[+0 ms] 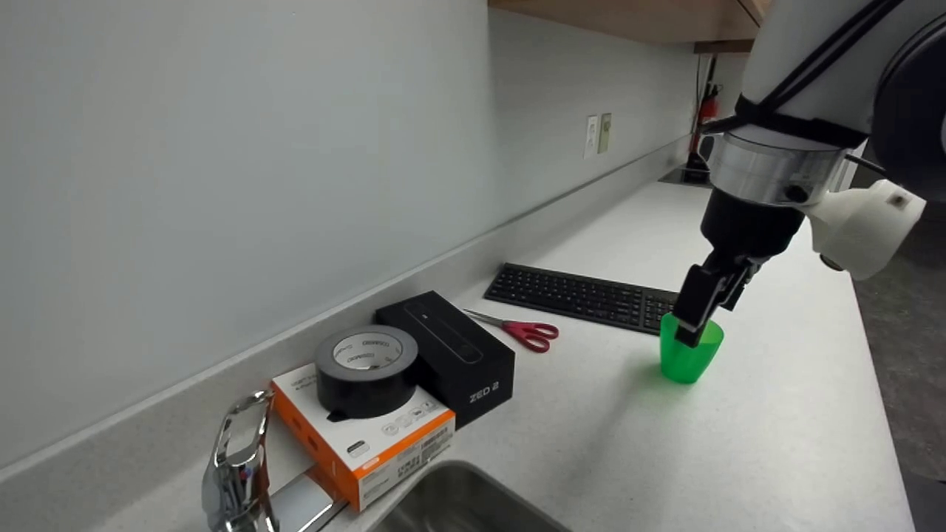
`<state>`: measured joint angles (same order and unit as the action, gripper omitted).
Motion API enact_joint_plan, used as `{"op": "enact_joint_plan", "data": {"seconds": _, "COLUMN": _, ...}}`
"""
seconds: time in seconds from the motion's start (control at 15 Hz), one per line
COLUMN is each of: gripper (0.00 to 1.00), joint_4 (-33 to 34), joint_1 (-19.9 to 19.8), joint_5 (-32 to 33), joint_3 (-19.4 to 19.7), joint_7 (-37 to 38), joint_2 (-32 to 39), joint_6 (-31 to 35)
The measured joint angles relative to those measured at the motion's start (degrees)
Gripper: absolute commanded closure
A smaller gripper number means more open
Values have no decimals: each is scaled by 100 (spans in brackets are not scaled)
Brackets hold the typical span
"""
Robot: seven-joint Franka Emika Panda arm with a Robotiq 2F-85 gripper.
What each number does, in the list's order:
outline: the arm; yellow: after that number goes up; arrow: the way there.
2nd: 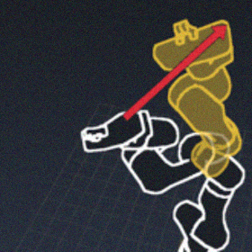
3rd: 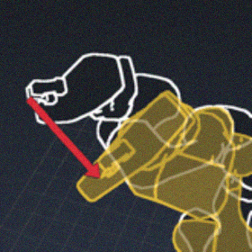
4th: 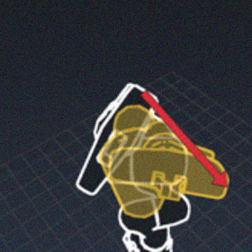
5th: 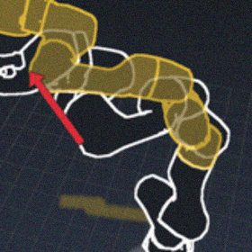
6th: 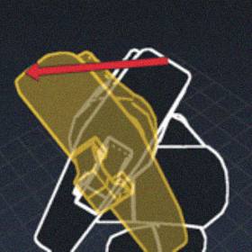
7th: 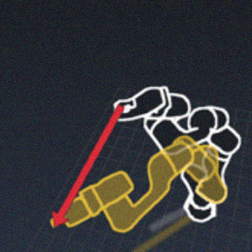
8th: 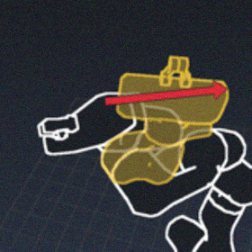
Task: Remove the marker from the cup and put it on the counter
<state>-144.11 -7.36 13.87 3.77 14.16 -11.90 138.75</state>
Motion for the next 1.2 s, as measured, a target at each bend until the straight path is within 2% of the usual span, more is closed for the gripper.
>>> {"op": "enact_joint_plan", "data": {"seconds": 0.47, "gripper": 2, "joint_4": 314, "joint_1": -53, "joint_5": 1337, "joint_3": -193, "joint_7": 1754, "joint_2": 664, "joint_6": 182}}
{"op": "enact_joint_plan", "data": {"seconds": 0.6, "gripper": 27, "joint_4": 427, "joint_1": -53, "joint_5": 1533, "joint_3": -188, "joint_7": 2030, "joint_2": 846, "joint_6": 180}}
{"op": "enact_joint_plan", "data": {"seconds": 0.67, "gripper": 32, "joint_4": 478, "joint_1": -53, "joint_5": 1593, "joint_3": -183, "joint_7": 2123, "joint_2": 927, "joint_6": 179}}
{"op": "enact_joint_plan", "data": {"seconds": 1.2, "gripper": 94, "joint_4": 670, "joint_1": -49, "joint_5": 1719, "joint_3": -90, "joint_7": 2449, "joint_2": 1188, "joint_6": 168}}
